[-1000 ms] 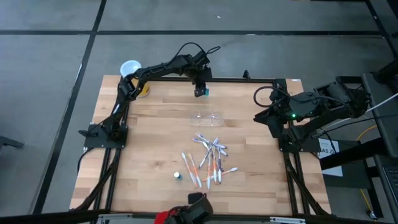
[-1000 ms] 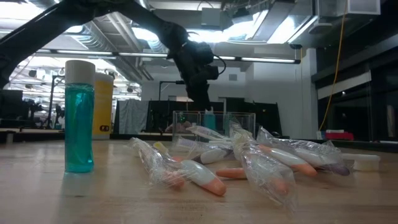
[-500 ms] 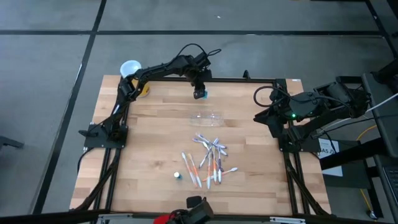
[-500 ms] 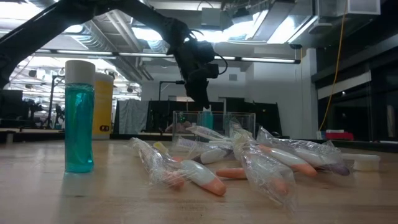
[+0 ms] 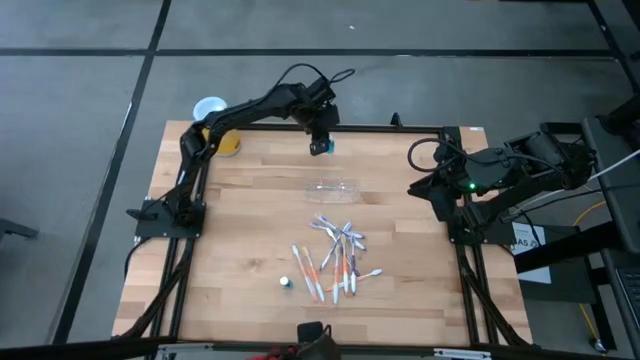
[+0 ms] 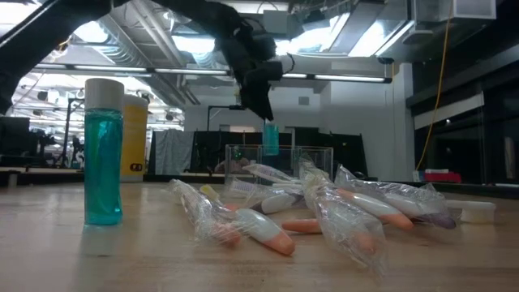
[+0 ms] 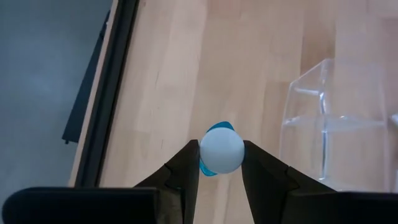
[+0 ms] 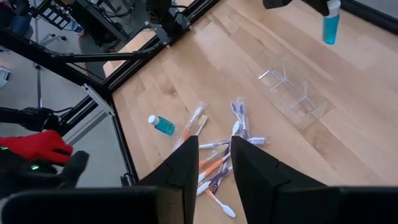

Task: Pick & Place toothbrushing station
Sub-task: Put the mouthwash into the transparent organizer

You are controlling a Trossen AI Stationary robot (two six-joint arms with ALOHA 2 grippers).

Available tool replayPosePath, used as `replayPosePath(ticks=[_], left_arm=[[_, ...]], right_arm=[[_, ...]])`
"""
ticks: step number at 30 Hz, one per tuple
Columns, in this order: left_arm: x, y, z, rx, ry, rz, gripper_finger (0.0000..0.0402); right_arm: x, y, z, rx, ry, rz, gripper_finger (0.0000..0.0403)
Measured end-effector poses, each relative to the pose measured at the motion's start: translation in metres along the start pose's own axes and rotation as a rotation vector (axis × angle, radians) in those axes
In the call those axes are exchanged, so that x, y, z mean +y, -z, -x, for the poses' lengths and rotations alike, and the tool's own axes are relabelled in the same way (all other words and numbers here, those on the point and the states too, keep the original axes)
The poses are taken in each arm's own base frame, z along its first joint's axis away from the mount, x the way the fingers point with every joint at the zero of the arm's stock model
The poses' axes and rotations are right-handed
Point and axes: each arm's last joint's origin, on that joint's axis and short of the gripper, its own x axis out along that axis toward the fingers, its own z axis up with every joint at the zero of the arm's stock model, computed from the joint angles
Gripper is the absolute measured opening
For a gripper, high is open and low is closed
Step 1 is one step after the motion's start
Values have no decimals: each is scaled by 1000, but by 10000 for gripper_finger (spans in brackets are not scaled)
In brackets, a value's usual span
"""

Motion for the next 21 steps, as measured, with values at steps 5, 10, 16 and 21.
replayPosePath(ticks=[5, 10, 16, 21], left_arm=[[-19, -8, 12, -29, -1, -11, 100], [-38, -13, 10, -19, -22, -11, 100], [-62, -18, 6, -15, -9, -26, 100], [-77, -20, 7, 2, -33, -28, 100]], right_arm=[[0, 0, 0, -7, 5, 8, 98], [0, 0, 0, -9, 7, 11, 98], [0, 0, 0, -7, 3, 15, 98], [3, 3, 2, -14, 1, 29, 98]])
